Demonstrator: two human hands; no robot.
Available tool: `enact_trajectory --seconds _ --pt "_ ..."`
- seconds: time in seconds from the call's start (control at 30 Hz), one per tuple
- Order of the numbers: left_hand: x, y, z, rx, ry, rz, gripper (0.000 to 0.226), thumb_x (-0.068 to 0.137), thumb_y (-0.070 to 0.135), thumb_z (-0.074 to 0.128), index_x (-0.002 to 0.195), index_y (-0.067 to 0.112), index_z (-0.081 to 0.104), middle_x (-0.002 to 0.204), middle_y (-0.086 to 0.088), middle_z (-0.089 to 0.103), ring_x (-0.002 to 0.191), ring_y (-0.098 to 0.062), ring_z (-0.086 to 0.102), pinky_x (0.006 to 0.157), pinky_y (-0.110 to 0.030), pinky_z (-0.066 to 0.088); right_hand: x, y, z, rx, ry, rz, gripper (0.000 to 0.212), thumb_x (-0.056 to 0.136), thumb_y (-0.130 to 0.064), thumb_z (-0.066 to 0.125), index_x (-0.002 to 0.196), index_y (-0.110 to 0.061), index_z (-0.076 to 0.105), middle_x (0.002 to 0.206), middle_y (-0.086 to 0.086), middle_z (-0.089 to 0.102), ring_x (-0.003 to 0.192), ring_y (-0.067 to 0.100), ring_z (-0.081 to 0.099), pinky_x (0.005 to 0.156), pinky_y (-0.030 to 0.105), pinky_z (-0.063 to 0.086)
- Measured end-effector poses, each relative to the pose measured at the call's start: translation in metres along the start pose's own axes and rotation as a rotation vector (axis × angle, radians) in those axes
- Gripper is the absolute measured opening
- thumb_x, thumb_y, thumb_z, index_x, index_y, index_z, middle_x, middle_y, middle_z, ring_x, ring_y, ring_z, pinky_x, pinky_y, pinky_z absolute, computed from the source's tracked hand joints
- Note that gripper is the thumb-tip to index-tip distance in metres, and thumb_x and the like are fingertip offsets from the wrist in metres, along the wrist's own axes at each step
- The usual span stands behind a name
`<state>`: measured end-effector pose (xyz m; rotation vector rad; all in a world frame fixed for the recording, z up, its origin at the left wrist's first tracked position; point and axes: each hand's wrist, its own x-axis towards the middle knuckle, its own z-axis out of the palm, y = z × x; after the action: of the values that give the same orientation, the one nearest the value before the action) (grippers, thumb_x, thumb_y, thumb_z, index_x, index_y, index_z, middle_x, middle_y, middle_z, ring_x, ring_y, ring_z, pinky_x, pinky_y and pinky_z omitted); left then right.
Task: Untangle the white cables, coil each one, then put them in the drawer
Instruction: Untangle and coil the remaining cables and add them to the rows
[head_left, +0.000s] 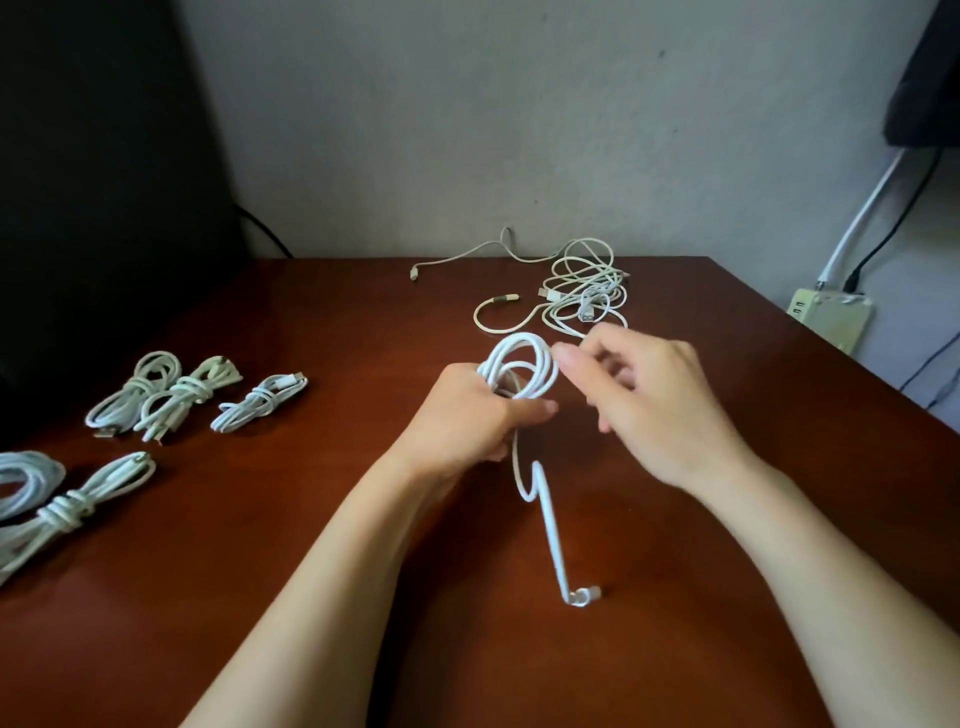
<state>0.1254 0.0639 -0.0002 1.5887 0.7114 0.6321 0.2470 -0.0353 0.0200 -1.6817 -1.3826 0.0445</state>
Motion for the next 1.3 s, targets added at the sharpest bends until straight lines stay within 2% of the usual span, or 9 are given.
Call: enact_trajectory --seconds 0.07,0.13,0.3,0.47,0.63,0.9,1.03,1.1,1.3 --pt "0.001 -0.001 0.000 0.147 0.018 0.058 0.031 0.069 0.013 0.077 0.052 0.016 0.052 0.042 0.008 0.041 0.040 -0.009 0.032 0.046 -0.024 0.028 -0.002 -0.002 0.005 -0.002 0.001 -0.008 0.042 0.073 -0.060 0.058 0.074 -0.018 0.060 0.059 -0.005 0.056 0.052 0.010 0.053 0.056 0.024 0.044" --pt "0.000 0.000 0.000 0.227 0.020 0.102 0.015 0.059 0.023 0.065 0.051 0.016 0.054 0.040 0.008 0.044 0.044 -0.008 0.036 0.051 -0.027 0.032 -0.004 -0.005 0.011 -0.099 -0.052 -0.059 0.028 0.076 -0.045 0.071 0.080 -0.019 0.063 0.064 -0.008 0.058 0.058 0.007 0.055 0.057 0.013 0.040" --pt "-0.003 0.002 -0.003 0.259 -0.069 0.140 0.016 0.063 0.017 0.073 0.055 0.023 0.061 0.045 0.009 0.048 0.045 -0.007 0.038 0.050 -0.025 0.035 0.000 -0.004 0.008 0.219 -0.188 0.090 0.012 0.081 -0.009 0.072 0.075 -0.012 0.062 0.062 0.001 0.062 0.051 0.010 0.056 0.051 0.022 0.048" --pt "-0.007 0.010 -0.010 0.192 -0.270 0.054 0.028 0.079 -0.005 0.068 0.064 0.016 0.059 0.048 0.009 0.045 0.042 -0.005 0.036 0.040 -0.017 0.031 0.000 -0.008 0.003 0.323 -0.262 0.094 0.013 0.079 -0.005 0.072 0.073 -0.010 0.062 0.063 0.004 0.066 0.051 0.009 0.062 0.058 0.018 0.051" --pt "-0.010 0.013 -0.017 0.147 -0.420 -0.057 0.014 0.079 -0.009 0.068 0.078 0.004 0.063 0.056 0.003 0.056 0.044 -0.007 0.044 0.041 -0.015 0.032 0.000 -0.009 0.001 0.345 -0.301 0.086 0.012 0.076 -0.001 0.074 0.080 0.002 0.063 0.067 0.008 0.066 0.058 0.013 0.063 0.054 0.019 0.050" --pt "-0.014 0.016 -0.015 0.154 -0.480 -0.085 0.013 0.080 -0.006 0.069 0.076 0.005 0.063 0.066 -0.014 0.064 0.040 -0.008 0.043 0.040 -0.015 0.033 0.004 -0.005 -0.012 0.414 -0.422 0.153 0.009 0.079 -0.002 0.070 0.080 -0.008 0.064 0.064 0.001 0.067 0.058 0.008 0.063 0.057 0.016 0.049" --pt "-0.018 0.020 -0.012 0.234 -0.529 -0.071 0.012 0.080 -0.002 0.071 0.076 0.007 0.064 0.047 -0.001 0.057 0.035 -0.007 0.047 0.038 -0.012 0.034 0.007 0.000 -0.019 0.385 -0.455 0.201 0.011 0.074 -0.009 0.073 0.081 -0.007 0.065 0.066 0.003 0.068 0.059 0.009 0.065 0.058 0.016 0.051" --pt "-0.019 0.020 -0.010 0.237 -0.510 -0.076 0.010 0.083 -0.002 0.068 0.077 0.005 0.063 0.053 -0.001 0.062 0.037 -0.008 0.052 0.039 -0.013 0.039 0.008 0.004 -0.017 0.402 -0.451 0.236 0.013 0.072 -0.009 0.072 0.082 -0.006 0.064 0.068 0.008 0.066 0.058 0.011 0.065 0.057 0.018 0.053" --pt "-0.020 0.018 -0.008 0.252 -0.443 -0.077 0.023 0.091 -0.001 0.057 0.071 0.010 0.061 0.059 -0.008 0.063 0.034 -0.008 0.050 0.036 -0.014 0.037 0.006 0.000 -0.008 0.413 -0.517 0.185 0.036 0.090 0.005 0.055 0.111 -0.023 0.061 0.079 0.005 0.063 0.058 0.012 0.060 0.054 0.020 0.051"
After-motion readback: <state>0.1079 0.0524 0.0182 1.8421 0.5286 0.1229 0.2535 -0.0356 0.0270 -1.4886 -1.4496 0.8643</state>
